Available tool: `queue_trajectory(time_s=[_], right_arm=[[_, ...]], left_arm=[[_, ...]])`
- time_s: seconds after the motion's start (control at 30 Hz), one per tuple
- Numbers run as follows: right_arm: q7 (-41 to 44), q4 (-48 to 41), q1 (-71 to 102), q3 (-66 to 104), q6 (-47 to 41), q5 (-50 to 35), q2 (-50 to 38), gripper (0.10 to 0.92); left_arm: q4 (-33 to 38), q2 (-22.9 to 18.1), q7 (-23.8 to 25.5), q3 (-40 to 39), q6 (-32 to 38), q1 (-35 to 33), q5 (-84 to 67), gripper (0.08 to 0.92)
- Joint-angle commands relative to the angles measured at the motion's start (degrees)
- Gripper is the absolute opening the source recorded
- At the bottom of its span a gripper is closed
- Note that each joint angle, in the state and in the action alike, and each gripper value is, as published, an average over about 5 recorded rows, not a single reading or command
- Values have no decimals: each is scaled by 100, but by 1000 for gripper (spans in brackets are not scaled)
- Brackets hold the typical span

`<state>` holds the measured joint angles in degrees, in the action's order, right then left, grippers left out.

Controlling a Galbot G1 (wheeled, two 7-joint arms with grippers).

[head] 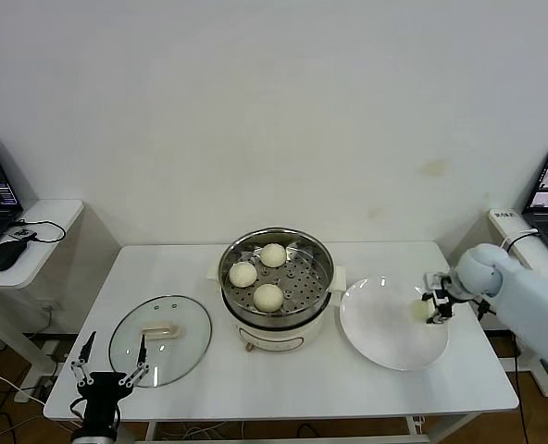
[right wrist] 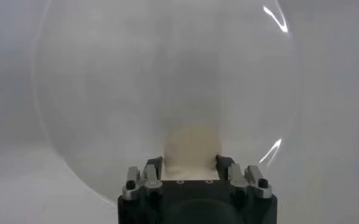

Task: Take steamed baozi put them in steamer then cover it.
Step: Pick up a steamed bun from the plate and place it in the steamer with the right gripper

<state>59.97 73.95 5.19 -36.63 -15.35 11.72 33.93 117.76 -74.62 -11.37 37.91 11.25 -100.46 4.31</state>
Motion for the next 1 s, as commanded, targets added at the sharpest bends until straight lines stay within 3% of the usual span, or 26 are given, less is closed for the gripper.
queue_trajectory(time_s=[0.03,0.23,0.57,0.8,1.0], right_arm=[[56,1026,-1631,-964,-399,-1237,-496,566],[-109,1494,-3289,-2126,-850,-2293,-116,574],[-707,1225,-4369,-3030,-1612,-3745,1737,577],[-1013,579,-3761,-2997,-1942,-3936,2807,585],[-1158,97,-3202,-2995,-2231,-3724,3207,585]], left_arm=[[6,-1,2,-39,-1,12,2,823],[22,9,14,-94,0,40,6,823],[59,-3,10,-79,17,26,-13,823],[80,-82,10,-53,31,5,-23,823],[65,-59,12,70,44,5,-95,823]])
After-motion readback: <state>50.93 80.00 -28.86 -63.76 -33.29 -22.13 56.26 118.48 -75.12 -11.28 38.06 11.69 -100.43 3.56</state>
